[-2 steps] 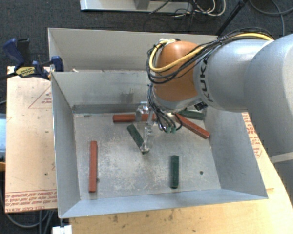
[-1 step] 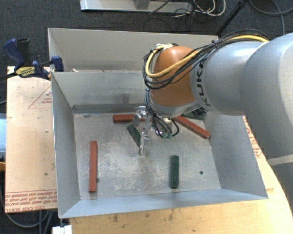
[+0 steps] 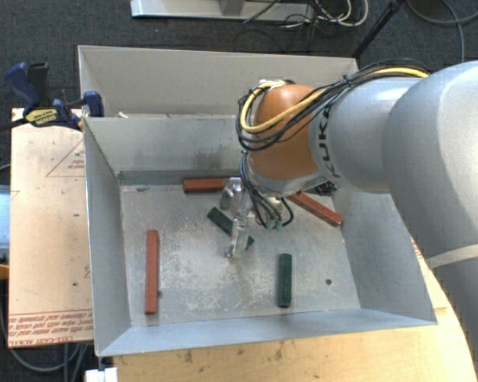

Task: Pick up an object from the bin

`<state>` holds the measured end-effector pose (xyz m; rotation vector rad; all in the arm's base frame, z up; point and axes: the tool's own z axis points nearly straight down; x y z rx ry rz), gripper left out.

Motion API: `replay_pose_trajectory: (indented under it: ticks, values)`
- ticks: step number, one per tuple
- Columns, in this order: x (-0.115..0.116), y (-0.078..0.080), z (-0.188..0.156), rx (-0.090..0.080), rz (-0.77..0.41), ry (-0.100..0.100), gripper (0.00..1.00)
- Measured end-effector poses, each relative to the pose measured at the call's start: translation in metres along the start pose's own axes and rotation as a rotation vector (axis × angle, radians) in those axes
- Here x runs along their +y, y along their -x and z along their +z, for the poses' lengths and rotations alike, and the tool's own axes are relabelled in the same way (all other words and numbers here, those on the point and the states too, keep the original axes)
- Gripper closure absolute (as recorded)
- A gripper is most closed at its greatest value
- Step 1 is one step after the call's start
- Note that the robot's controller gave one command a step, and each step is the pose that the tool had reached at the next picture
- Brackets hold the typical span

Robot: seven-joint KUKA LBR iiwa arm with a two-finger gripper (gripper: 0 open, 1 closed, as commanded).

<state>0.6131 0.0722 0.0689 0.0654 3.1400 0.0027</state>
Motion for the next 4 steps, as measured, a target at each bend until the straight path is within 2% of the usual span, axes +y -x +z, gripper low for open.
replay_pose_trajectory:
  ticks: [1,2,3,4]
  values:
    - [0.001,0.001,-0.001,-0.001,0.001,0.001,0.00]
    - [0.001,0.002,-0.002,-0.004,0.002,0.001,1.00]
    - [0.002,0.004,-0.073,-0.009,0.002,0.001,1.00]
    - [0.002,0.005,-0.098,-0.005,0.002,0.001,1.00]
